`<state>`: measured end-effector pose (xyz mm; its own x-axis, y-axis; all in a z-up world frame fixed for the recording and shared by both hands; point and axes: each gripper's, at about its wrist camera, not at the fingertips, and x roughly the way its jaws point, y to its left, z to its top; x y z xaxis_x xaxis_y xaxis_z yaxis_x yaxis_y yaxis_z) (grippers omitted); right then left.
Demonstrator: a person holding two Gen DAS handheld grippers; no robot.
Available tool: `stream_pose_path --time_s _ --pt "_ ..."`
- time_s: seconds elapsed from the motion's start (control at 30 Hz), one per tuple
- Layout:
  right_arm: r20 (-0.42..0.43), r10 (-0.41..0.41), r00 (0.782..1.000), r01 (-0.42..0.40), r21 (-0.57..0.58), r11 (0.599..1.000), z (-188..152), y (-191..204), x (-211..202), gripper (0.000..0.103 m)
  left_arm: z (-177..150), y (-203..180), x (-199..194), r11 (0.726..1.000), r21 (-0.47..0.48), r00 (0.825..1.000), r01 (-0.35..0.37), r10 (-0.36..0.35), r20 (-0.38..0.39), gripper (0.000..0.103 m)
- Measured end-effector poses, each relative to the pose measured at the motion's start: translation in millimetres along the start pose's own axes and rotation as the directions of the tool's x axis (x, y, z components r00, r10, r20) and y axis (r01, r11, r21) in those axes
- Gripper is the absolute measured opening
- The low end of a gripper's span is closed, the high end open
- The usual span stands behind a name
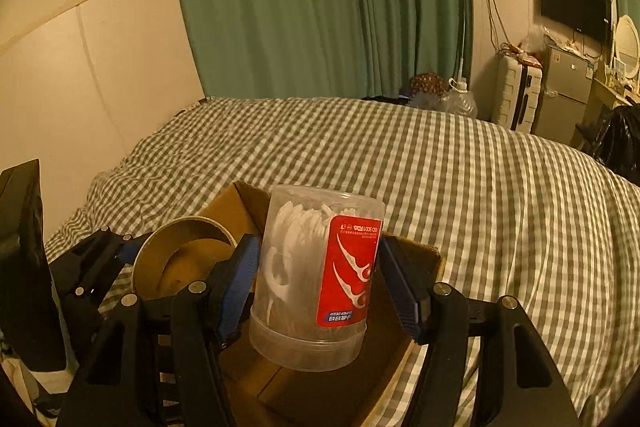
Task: Organize objects
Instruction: 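Carry the cup with the right tool into the box while the left tool drops the tape roll in, then move the left tool to the blue floral tissue pack and grasp it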
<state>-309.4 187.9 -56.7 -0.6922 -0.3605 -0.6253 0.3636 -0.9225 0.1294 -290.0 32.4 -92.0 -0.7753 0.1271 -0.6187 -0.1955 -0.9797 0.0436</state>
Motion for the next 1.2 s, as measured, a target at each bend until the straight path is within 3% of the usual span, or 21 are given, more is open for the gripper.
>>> stream_pose_path --time_s 0.17,0.23,0.33,0.73,0.97,1.2 --pt "0.036 -0.032 0.999 0.031 0.022 0.999 0.6 -3.5 -17.1 0.064 -2.3 2.7 -3.0 0.999 -0.038 0.999 0.031 -0.033 -0.037 0.091" --pt "0.052 -0.044 0.998 0.043 0.026 0.999 2.8 -3.1 -28.3 0.078 -2.2 6.4 -7.2 0.998 -0.063 0.999 -0.010 0.007 -0.045 0.100" --pt "0.085 -0.065 0.994 0.062 0.027 0.998 5.4 2.4 -53.4 0.080 -3.3 8.1 -21.8 0.997 -0.068 0.999 -0.031 0.029 -0.034 0.100" --pt "0.177 -0.102 0.979 0.110 -0.034 0.993 -14.5 32.3 -182.4 0.089 -3.0 1.8 -128.1 0.992 -0.096 0.996 -0.085 0.088 0.032 0.103" --pt "0.175 -0.123 0.977 0.138 -0.076 0.987 -55.3 50.4 -226.3 0.090 -39.1 5.3 -172.0 0.967 -0.167 0.980 -0.195 0.197 -0.004 0.103" --pt "0.099 -0.149 0.984 0.160 -0.119 0.980 -115.2 62.0 -223.1 0.090 -98.3 -7.1 -187.4 0.946 -0.188 0.964 -0.263 0.251 -0.087 0.103"
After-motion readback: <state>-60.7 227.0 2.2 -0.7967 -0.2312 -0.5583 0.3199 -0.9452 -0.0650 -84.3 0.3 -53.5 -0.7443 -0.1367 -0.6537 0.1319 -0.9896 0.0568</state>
